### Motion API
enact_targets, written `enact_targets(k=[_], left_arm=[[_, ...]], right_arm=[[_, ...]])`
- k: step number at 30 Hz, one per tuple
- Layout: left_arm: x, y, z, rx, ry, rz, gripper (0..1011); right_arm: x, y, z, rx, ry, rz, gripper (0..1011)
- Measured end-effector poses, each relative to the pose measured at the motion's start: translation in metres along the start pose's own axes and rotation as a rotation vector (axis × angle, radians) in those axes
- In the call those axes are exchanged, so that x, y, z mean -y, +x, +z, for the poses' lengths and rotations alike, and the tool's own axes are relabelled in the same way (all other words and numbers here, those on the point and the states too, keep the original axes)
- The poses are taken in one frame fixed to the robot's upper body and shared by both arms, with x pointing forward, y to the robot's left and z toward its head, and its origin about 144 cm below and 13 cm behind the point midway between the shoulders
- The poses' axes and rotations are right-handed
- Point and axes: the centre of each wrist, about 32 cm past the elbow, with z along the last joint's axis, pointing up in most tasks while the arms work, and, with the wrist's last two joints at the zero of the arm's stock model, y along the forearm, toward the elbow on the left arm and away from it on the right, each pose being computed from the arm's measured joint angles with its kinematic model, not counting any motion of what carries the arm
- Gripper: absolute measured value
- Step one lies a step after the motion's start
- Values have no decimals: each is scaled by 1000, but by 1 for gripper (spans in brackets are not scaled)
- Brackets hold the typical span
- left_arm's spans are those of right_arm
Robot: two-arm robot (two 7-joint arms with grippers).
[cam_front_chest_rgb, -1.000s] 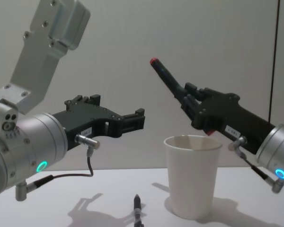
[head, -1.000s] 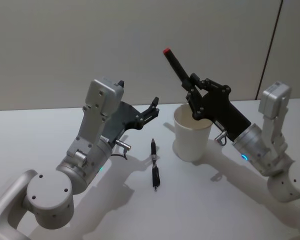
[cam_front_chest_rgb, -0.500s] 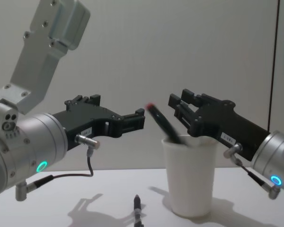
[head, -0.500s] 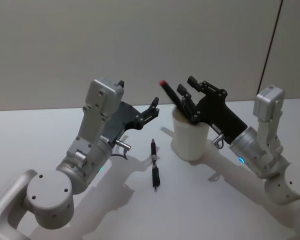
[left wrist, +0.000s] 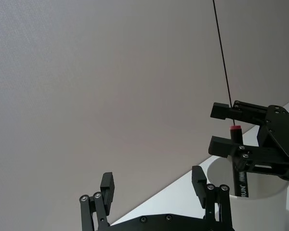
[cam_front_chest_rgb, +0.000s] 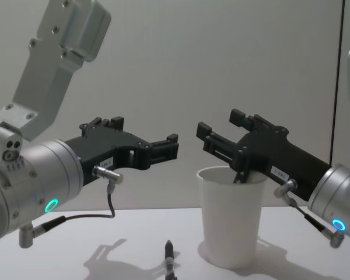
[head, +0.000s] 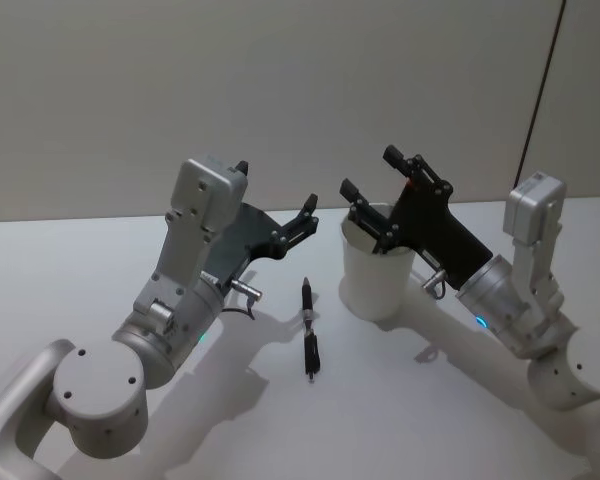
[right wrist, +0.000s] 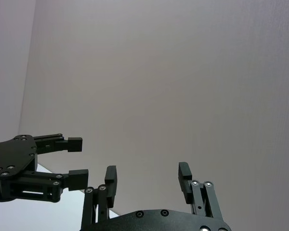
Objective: Place the pen into the pen holder.
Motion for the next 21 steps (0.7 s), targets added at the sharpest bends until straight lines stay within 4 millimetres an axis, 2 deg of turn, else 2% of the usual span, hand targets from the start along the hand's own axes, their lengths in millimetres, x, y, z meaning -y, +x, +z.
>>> enact_targets(k=[5, 10, 21], left_arm=[[0, 0, 0, 0, 0, 0, 1001], [0, 0, 0, 0, 0, 0, 1001], [0, 0, 0, 0, 0, 0, 1001]], right_arm=[[0, 0, 0, 0, 0, 0, 900], [0, 0, 1, -2, 4, -4, 1001], [8, 6, 19, -21, 43, -48, 1001]])
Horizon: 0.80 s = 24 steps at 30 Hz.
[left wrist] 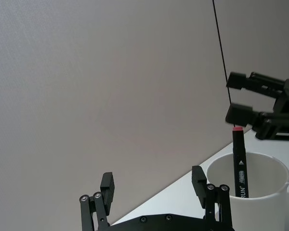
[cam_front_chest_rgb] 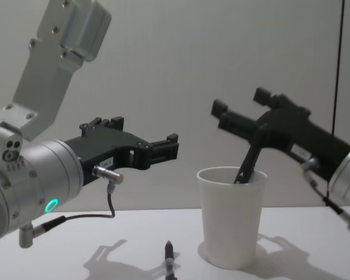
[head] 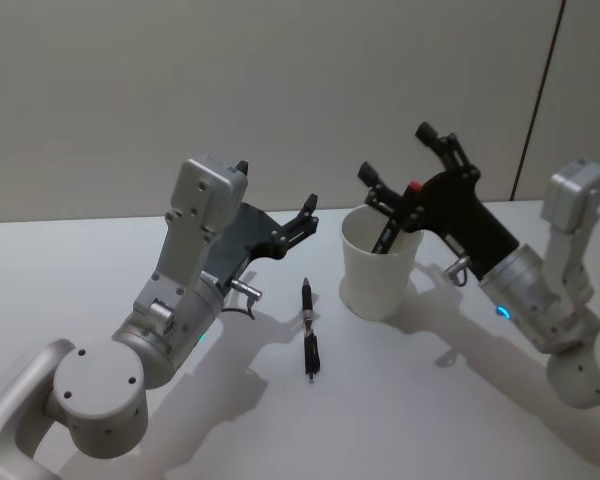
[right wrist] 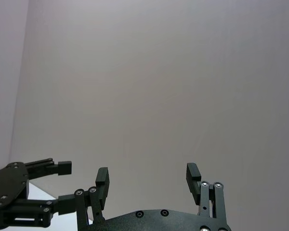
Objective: Place the pen into the pen holder.
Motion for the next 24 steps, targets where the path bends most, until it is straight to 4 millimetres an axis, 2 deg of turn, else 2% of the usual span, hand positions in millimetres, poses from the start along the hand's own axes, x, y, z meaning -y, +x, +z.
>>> enact_targets(k=[13, 24], left_arm=[[0, 0, 0, 0, 0, 0, 1001], [0, 0, 0, 0, 0, 0, 1001]], right_arm=[[18, 5, 21, 5, 22, -75, 1001], [42, 6, 37, 21, -7, -193, 1001]])
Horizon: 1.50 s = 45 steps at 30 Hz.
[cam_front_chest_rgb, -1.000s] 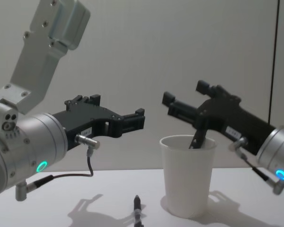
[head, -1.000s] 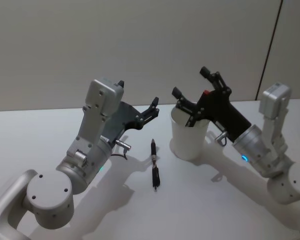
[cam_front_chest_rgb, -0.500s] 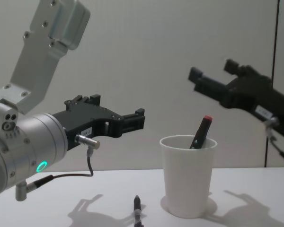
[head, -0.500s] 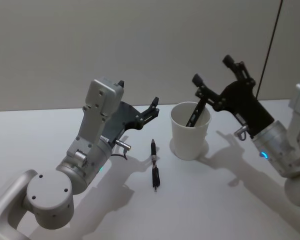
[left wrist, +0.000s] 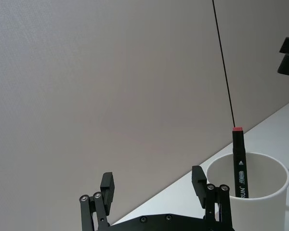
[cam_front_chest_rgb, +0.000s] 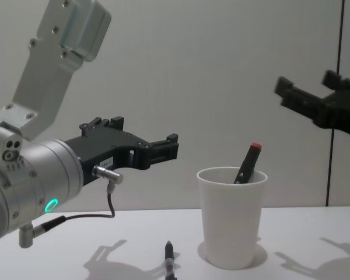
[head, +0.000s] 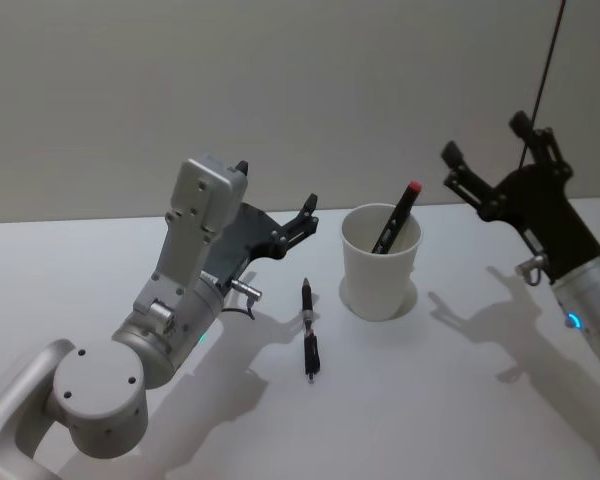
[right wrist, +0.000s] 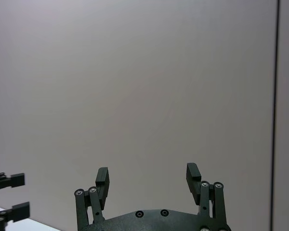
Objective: Place the pen into the pen holder.
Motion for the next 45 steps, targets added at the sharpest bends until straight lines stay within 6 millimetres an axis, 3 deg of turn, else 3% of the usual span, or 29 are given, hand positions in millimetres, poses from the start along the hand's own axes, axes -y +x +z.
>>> enact_targets(k=[15, 45], left_arm=[[0, 0, 0, 0, 0, 0, 1001], [0, 0, 0, 0, 0, 0, 1001]], right_arm=[[31, 2, 15, 30, -66, -159, 1001], [40, -18, 37, 2, -288, -159, 1001]])
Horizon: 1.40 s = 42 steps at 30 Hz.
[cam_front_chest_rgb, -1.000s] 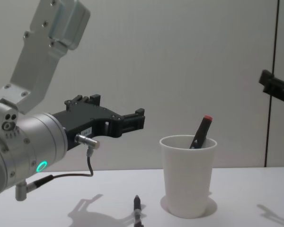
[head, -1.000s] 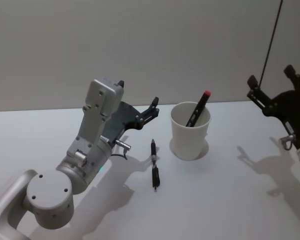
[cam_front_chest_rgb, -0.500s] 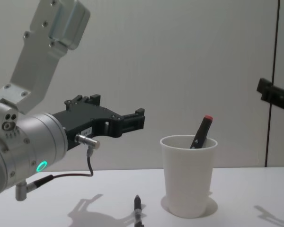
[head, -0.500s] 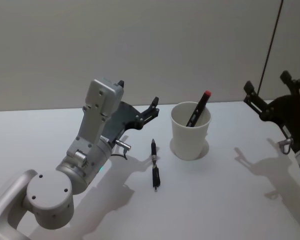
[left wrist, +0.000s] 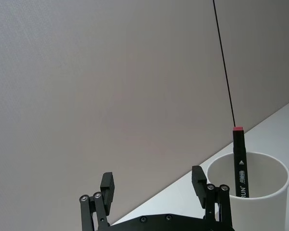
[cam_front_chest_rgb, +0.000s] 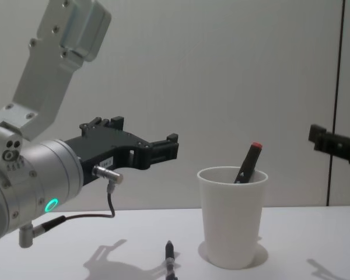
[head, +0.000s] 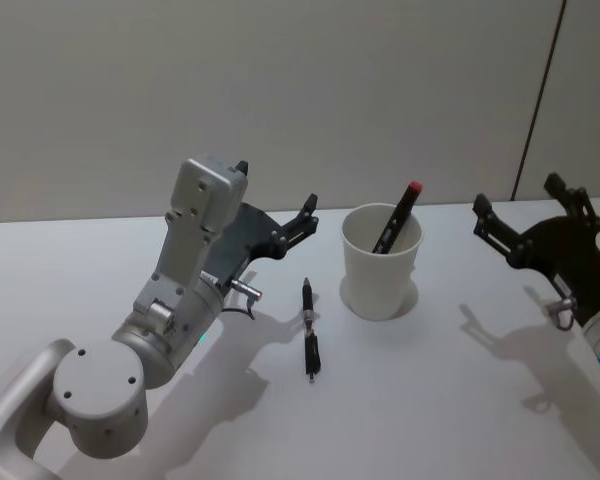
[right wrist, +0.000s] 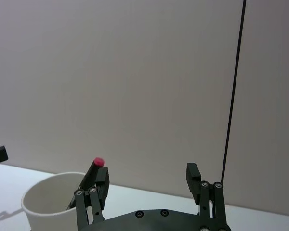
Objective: Place the pen into the pen holder.
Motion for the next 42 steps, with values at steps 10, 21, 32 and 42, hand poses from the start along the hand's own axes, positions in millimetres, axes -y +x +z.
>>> enact_targets(k=[10, 21, 32, 42], left_arm=[[0, 0, 0, 0, 0, 0, 1001], [0, 0, 0, -3, 2, -6, 1001], [-8, 1, 5, -21, 21, -18, 1001], [-24, 0, 10, -47, 68, -24, 1001]], right_arm=[[8, -7, 8, 3, -90, 0, 1002], [9, -9, 9, 4, -111, -1, 1001], [9, -9, 10, 4, -110, -1, 1002], [9, -9, 10, 3, -110, -1, 1001]])
